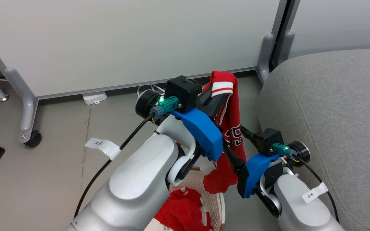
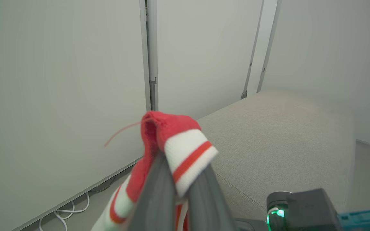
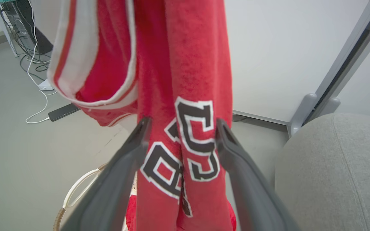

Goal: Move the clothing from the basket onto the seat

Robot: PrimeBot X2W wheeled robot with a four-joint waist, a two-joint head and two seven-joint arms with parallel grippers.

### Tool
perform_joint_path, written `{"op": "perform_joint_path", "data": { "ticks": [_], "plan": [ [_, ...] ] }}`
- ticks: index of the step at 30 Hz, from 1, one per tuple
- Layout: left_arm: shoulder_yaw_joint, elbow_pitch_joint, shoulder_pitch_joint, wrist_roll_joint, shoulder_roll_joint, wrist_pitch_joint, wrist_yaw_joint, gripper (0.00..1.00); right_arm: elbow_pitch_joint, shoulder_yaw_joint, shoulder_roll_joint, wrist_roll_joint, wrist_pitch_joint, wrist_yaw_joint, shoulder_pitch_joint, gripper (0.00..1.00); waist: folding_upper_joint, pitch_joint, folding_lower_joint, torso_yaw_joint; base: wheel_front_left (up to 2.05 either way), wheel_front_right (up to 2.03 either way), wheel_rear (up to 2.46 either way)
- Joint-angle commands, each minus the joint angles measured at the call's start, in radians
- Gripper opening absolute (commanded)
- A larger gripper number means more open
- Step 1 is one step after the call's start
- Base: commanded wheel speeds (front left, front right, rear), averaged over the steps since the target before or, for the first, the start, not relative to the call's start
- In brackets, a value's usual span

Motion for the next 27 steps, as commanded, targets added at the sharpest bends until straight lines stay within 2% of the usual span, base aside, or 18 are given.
{"op": "perform_joint_path", "data": {
  "ticks": [1, 12, 13, 15, 16, 27],
  "plan": [
    [-0.005, 0.001, -0.015, -0.005, 0.001, -0.006, 0.005, 0.0, 0.018, 0.006, -0.003, 0.003, -0.004, 0.0, -0.024, 1.0, -0.0001, 0.0, 0.0, 0.002, 0.0, 0.0, 0.0],
    [-0.047, 0.011, -0.025, -0.045, 0.001, -0.016, 0.012, 0.0, 0.173, 0.061, -0.003, 0.093, -0.044, 0.0, -0.1, 1.0, -0.0001, -0.015, 0.0, 0.006, 0.0, 0.0, 0.0],
    [-0.051, 0.012, -0.025, -0.048, 0.001, -0.017, 0.013, 0.0, 0.184, 0.069, -0.003, 0.104, -0.046, 0.0, -0.104, 0.97, -0.0001, -0.017, 0.0, 0.006, 0.0, 0.0, 0.0],
    [-0.059, 0.013, -0.026, -0.056, 0.001, -0.019, 0.015, 0.0, 0.203, 0.082, -0.003, 0.12, -0.054, 0.0, -0.114, 0.21, -0.0001, -0.021, 0.0, 0.007, 0.0, 0.0, 0.0],
    [-0.063, 0.015, -0.027, -0.058, 0.001, -0.02, 0.016, 0.0, 0.21, 0.088, -0.003, 0.128, -0.057, 0.0, -0.118, 0.0, -0.0001, -0.022, 0.0, 0.007, 0.0, 0.0, 0.0],
    [-0.077, 0.031, -0.035, -0.071, 0.001, -0.028, 0.024, 0.0, 0.272, 0.132, -0.003, 0.183, -0.088, 0.0, -0.138, 0.0, -0.0001, -0.028, 0.0, 0.002, 0.0, 0.0, 0.0]
  ]
}}
